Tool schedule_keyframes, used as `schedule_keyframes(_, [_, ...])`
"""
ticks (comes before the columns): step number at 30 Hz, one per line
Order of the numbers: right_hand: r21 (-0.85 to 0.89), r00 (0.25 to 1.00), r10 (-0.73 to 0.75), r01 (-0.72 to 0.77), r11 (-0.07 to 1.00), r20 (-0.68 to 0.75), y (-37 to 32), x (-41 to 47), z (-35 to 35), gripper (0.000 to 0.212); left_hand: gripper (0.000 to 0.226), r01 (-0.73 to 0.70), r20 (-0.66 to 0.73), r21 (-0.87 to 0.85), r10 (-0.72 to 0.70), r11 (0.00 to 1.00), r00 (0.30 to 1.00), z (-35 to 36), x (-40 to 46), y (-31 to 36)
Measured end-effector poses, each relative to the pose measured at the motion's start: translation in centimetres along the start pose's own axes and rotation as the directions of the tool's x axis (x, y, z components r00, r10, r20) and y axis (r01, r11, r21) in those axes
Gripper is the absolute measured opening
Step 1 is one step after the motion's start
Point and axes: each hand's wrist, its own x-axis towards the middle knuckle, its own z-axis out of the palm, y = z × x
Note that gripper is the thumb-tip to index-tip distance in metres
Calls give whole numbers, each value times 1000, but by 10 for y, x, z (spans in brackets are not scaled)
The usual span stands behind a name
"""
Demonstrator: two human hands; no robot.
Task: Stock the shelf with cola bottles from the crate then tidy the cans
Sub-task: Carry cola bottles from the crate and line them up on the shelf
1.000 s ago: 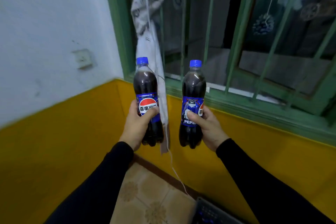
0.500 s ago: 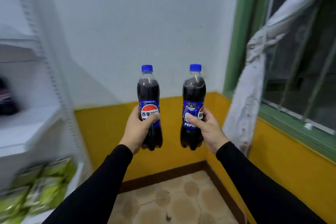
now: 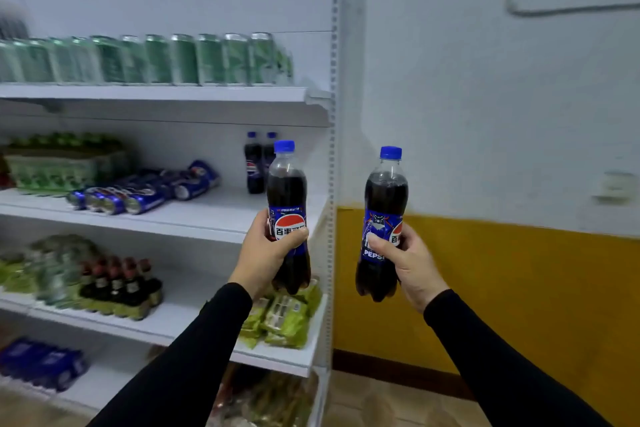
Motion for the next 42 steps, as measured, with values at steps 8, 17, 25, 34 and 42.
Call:
schedule_keyframes(8, [-12, 999, 2, -2, 1000, -43, 38, 50, 123, 51, 41, 13, -15, 44, -12, 999, 1000, -130, 55, -15])
schedule_keyframes(17, [-86, 992, 18, -29, 996, -125, 67, 125, 157, 37, 46, 38, 51, 102, -44, 994, 998, -159, 144, -47])
schedule_keyframes(25, [-156, 981, 24, -55, 986, -191, 101, 230, 143, 39, 49, 64, 54, 151, -73, 986, 996, -137, 242, -85])
schedule_keyframes(34, [-207, 965, 24, -80, 975, -263, 136, 301, 140, 36, 47, 84, 78, 94, -91, 992, 993, -107, 334, -129])
schedule_keyframes(42, [-284, 913, 27, -154, 946, -408, 168, 352, 154, 44, 50, 116, 148, 146, -138, 982, 979, -88, 410, -174])
